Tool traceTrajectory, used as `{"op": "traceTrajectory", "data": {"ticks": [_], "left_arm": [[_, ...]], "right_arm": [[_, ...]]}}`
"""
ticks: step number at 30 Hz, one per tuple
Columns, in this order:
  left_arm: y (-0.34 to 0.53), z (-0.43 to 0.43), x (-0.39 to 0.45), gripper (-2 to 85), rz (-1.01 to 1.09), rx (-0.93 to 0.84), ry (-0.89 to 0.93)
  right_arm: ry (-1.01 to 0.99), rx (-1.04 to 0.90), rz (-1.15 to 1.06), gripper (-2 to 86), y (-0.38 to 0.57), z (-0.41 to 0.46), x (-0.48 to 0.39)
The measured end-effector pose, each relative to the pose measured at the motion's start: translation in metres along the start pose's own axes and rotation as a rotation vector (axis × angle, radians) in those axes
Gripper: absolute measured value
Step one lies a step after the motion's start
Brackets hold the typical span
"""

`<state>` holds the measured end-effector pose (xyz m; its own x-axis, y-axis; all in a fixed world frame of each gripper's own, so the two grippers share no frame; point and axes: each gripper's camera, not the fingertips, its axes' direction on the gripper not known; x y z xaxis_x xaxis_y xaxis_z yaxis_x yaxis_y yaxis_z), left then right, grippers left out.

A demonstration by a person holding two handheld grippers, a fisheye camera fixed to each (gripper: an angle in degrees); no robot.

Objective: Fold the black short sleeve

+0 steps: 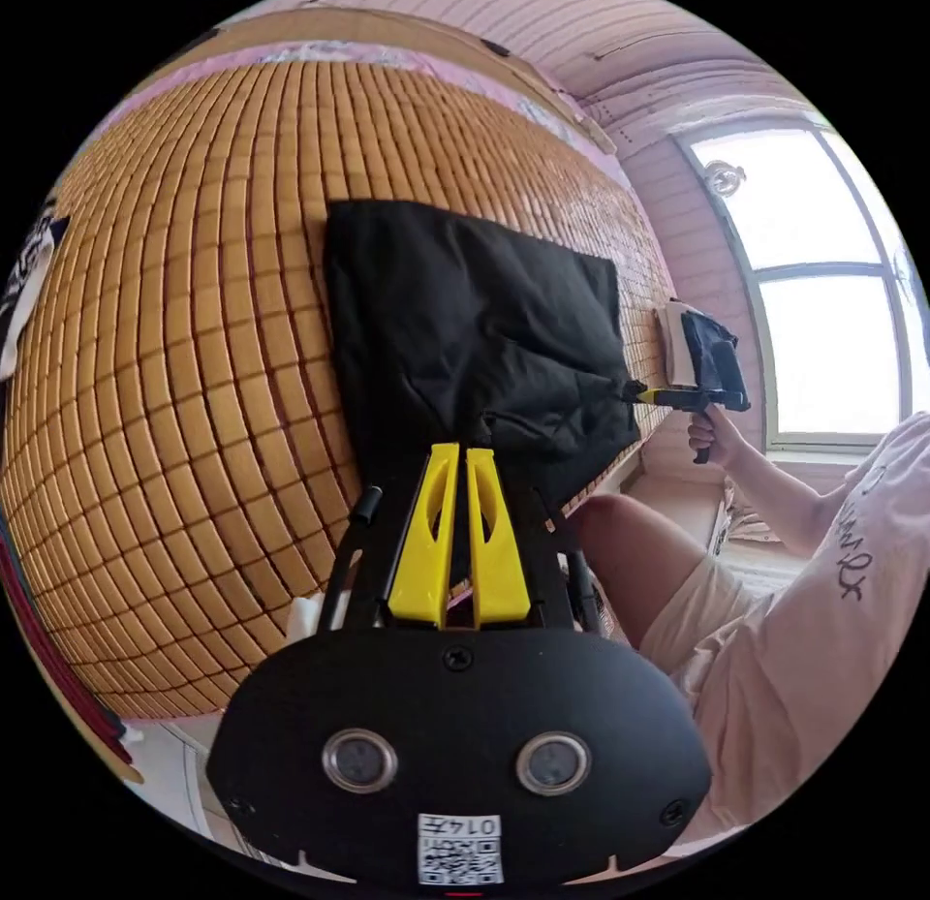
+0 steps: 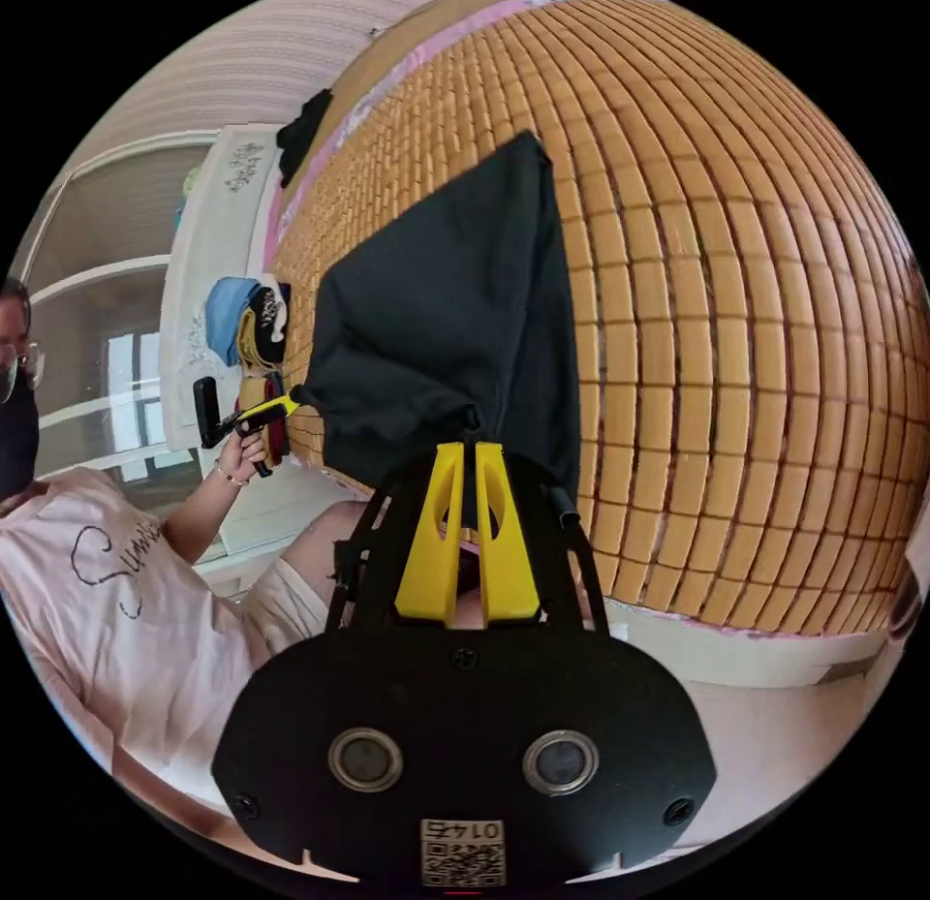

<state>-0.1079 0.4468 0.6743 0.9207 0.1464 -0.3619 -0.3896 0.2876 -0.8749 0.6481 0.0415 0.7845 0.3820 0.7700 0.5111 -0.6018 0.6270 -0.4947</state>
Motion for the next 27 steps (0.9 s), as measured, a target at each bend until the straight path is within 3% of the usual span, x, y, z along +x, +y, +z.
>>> {"op": "traceTrajectory", "data": {"ticks": [3,12,16,19,24,27], "left_arm": [[0.023,0.025,-0.005,-1.0,0.000,-0.047,-0.006],[0.076,-0.038,0.038,-0.6,0.134,0.080,0.010],[0.112,-0.013,0.040,1.7,0.121,0.079,-0.026],[0.150,-0.018,0.055,3.4,0.042,0.132,-0.121],[0.192,-0.032,0.114,3.5,0.004,0.252,-0.156],[0.178,-0.015,0.156,4.9,0.016,0.251,-0.099]], "right_arm": [[0.034,0.051,0.032,1.1,0.021,0.012,0.005],[0.131,0.053,-0.280,1.3,0.068,-0.007,-0.063],[0.345,-0.003,-0.306,1.8,0.091,0.037,-0.061],[0.462,0.072,-0.245,3.0,0.122,0.049,-0.071],[0.409,0.278,-0.193,4.8,0.178,0.054,-0.112],[0.354,0.282,-0.190,7.8,0.182,0.082,-0.141]]}}
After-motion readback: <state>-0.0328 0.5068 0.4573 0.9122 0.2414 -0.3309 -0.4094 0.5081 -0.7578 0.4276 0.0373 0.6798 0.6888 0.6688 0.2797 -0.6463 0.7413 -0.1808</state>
